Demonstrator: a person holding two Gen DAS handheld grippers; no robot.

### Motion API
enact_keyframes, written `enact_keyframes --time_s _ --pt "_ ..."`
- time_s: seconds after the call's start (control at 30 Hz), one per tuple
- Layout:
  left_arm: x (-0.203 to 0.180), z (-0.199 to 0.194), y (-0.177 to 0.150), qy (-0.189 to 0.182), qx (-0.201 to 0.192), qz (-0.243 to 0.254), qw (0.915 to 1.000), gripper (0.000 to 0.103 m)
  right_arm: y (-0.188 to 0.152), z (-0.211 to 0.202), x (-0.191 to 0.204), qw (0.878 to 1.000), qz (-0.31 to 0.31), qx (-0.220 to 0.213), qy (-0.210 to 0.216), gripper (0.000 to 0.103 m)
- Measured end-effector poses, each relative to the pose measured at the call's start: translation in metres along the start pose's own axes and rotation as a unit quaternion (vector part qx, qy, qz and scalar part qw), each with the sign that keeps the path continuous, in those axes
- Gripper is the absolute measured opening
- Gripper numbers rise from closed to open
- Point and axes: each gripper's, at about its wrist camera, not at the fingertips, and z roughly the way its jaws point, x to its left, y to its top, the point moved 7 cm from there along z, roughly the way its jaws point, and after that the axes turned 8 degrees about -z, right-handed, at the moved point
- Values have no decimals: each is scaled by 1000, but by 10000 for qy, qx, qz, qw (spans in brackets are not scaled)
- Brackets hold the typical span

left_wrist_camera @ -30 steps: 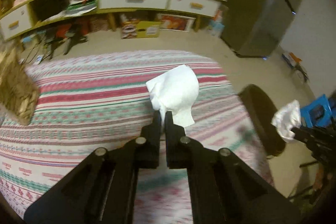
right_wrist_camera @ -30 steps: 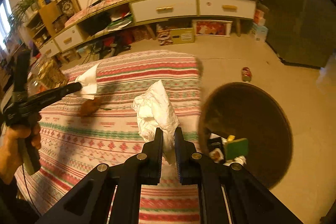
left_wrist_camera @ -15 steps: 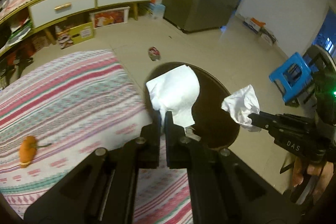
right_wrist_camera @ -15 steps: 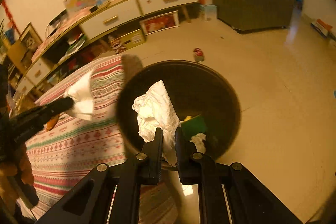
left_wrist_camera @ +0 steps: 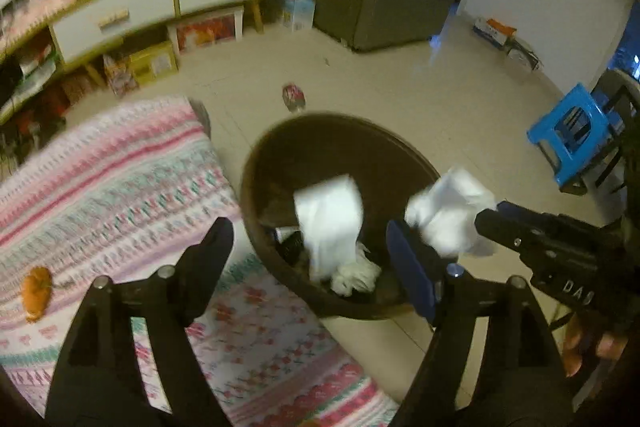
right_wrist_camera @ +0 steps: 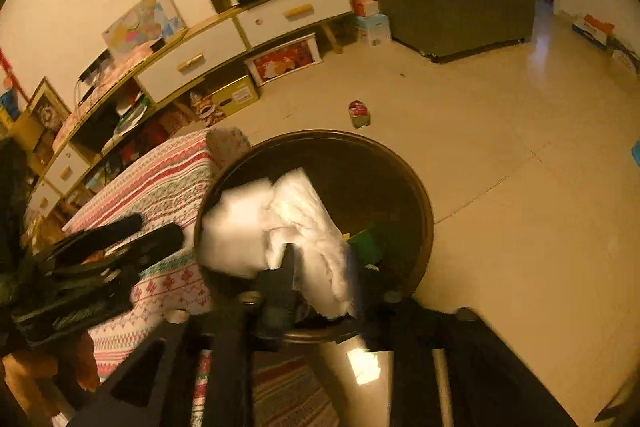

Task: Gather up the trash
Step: 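Move left tool to the orange sweet potato and grasp it, then lift the sweet potato with left tool and drop it into the bin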

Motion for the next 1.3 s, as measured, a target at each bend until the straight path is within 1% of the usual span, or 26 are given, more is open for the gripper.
enact_keyframes --time_s 0.03,0.23,0.33,0.37,0.43,0.6,0.67,0.73,0.9,1.0,1.07,1.13,1.17,1.2,1.23,1.27,1.3 --pt "2 -1 -1 38 56 25 10000 79 0 -2 -1 10000 51 -42 51 61" --pt "17 -10 -1 173 52 -2 9998 79 2 -5 1 9998 136 -63 118 63" --pt "26 -14 -4 252 83 -48 9996 79 3 -5 5 9998 121 -46 161 68" --pt "31 -16 -5 296 95 -59 9995 80 3 -5 6 9998 101 -33 172 71" --pt "45 -20 -7 425 114 -92 9990 83 3 -5 10 9999 48 -2 157 73" --pt "96 -27 -16 943 208 -163 9952 85 0 -4 13 9999 -39 97 52 75" --pt "127 -32 -18 1278 225 -199 9913 85 -1 -5 14 9999 -55 107 59 76" --pt "156 -36 -21 1503 250 -311 9878 85 -1 -7 16 9999 -67 91 86 77" --pt "218 -36 -39 1795 432 -714 9802 85 -4 -7 19 9997 8 116 227 78" --pt "239 -30 -52 1847 527 -885 9774 85 -5 -7 22 9998 -41 127 179 78" --pt "246 -26 -57 1817 557 -921 9774 78 -5 -7 22 9998 -93 124 135 78" --pt "250 -21 -59 1806 591 -927 9774 62 -6 -5 24 9998 -172 124 70 78" --pt "252 -17 -62 1794 621 -933 9774 57 -6 -4 24 9997 -206 133 46 78" --pt "254 -15 -63 1806 647 -939 9769 46 -7 -4 25 9996 -227 147 32 78" --pt "258 -13 -63 1828 655 -945 9764 42 -8 -2 25 9995 -261 170 19 78" --pt "259 -13 -63 1815 609 -960 9768 42 -8 -2 26 9994 -304 184 8 78" --pt "259 -14 -63 1788 542 -986 9774 39 -9 -1 27 9992 -357 189 -17 78"
